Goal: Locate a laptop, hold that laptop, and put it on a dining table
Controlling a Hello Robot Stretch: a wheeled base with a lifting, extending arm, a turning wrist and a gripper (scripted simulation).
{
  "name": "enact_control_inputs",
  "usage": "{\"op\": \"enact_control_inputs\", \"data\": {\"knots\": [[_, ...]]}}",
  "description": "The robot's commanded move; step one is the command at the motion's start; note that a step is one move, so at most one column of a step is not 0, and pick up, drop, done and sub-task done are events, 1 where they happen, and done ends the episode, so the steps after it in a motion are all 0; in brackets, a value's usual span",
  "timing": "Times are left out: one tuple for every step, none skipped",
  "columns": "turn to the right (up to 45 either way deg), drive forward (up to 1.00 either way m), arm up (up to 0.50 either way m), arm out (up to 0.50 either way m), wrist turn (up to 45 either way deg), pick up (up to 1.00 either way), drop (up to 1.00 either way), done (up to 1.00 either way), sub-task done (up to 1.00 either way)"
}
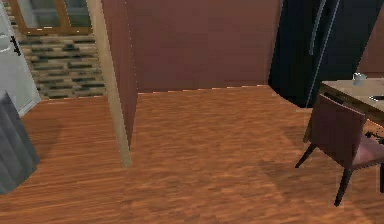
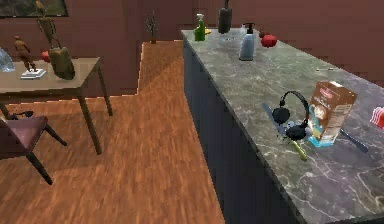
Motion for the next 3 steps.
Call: {"op": "enact_control_inputs", "data": {"knots": [[0.0, 0.05, 0.0, 0.0, 0.0, 0.0, 0.0, 0.0, 0.0], [-42.0, 0.0, 0.0, 0.0, 0.0, 0.0, 0.0, 0.0, 0.0], [0.0, 0.25, 0.0, 0.0, 0.0, 0.0, 0.0, 0.0, 0.0]]}}
